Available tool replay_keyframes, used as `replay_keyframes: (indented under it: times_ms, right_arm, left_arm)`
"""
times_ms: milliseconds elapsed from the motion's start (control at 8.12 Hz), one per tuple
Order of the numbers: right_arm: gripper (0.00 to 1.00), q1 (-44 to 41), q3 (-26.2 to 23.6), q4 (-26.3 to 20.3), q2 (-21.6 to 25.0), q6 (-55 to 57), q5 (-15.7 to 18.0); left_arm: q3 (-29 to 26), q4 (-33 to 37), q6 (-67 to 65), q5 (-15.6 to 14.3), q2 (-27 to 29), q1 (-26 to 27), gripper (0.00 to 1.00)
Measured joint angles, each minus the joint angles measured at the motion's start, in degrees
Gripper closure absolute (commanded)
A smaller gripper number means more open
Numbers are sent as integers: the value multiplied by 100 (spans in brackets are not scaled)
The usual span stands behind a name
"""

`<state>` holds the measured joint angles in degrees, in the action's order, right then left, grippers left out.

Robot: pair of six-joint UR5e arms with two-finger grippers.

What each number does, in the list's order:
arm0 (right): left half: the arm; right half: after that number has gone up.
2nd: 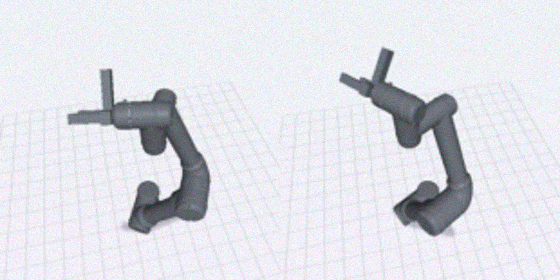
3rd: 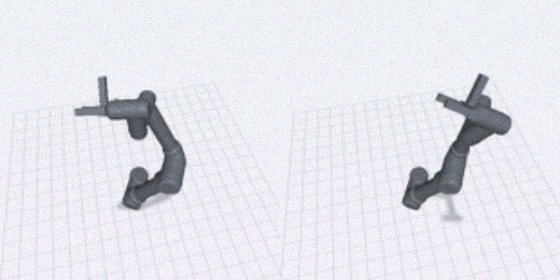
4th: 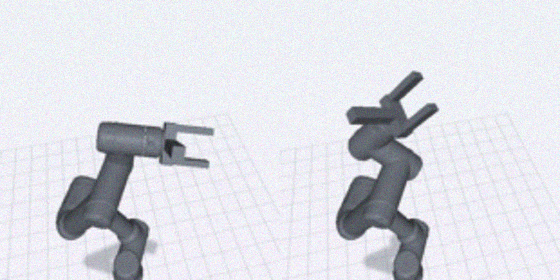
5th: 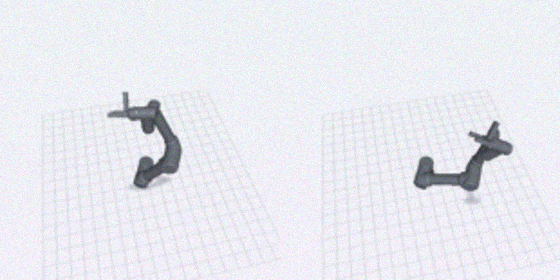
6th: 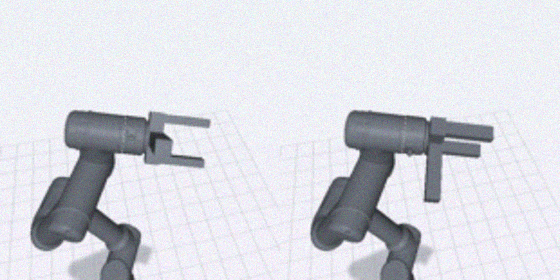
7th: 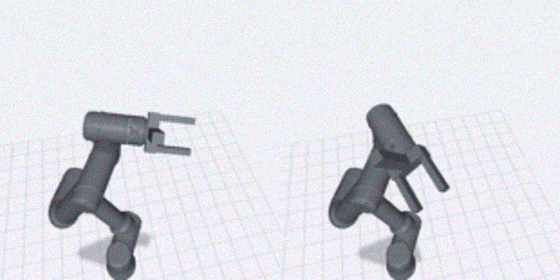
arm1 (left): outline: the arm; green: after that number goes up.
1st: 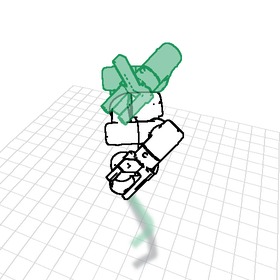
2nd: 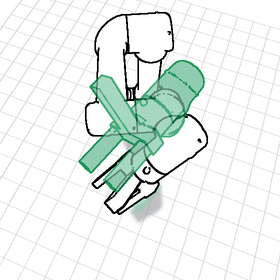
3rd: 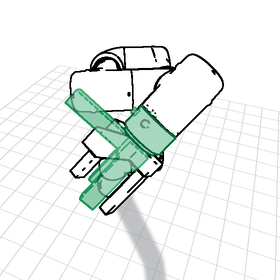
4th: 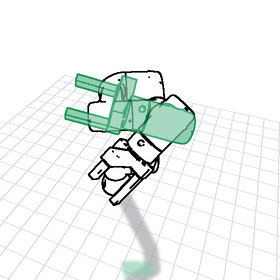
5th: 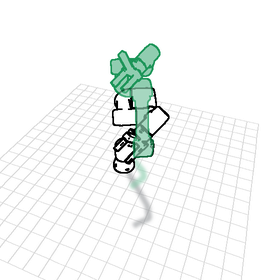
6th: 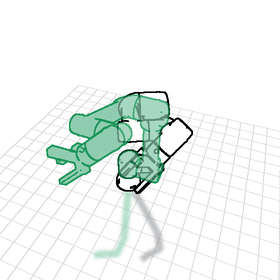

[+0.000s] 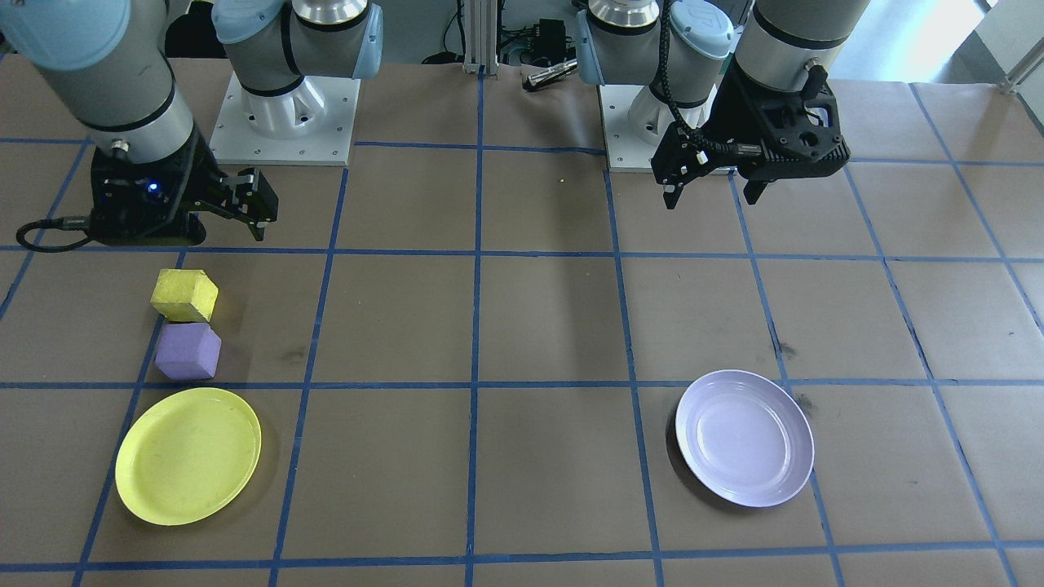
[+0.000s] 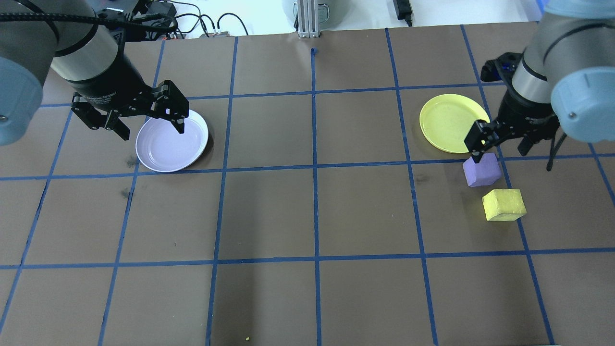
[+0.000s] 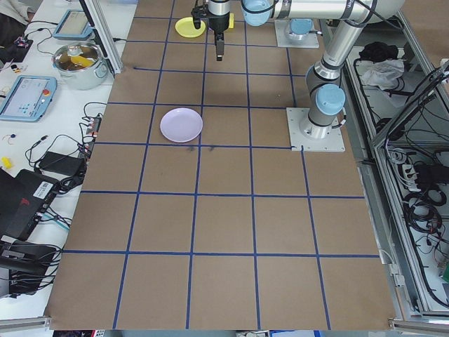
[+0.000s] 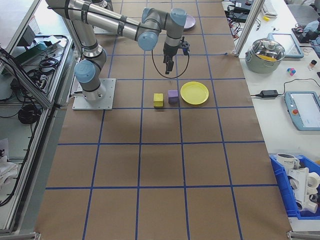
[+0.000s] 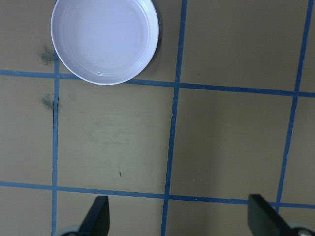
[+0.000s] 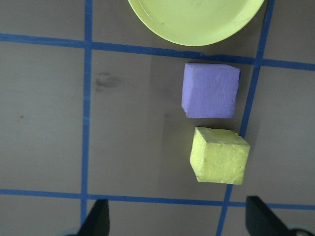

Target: Sort blocks by color into plates

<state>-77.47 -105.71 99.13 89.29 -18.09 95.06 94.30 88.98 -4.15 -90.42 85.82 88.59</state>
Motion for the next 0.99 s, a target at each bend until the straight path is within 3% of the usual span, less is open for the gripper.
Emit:
replay_keyframes:
  times_ms: [123, 493, 986]
  right_arm:
    - [0, 399, -454, 379, 42, -460, 96]
    - [0, 1142, -1485, 1577, -194, -990, 161]
    - [0, 1271, -1597, 1820, -720, -814, 116]
  left_arm:
    - [1, 1, 1, 6, 11, 0, 0]
    - [1, 0, 1, 8, 15, 0, 0]
    - [8, 8, 2, 22, 18, 0, 0]
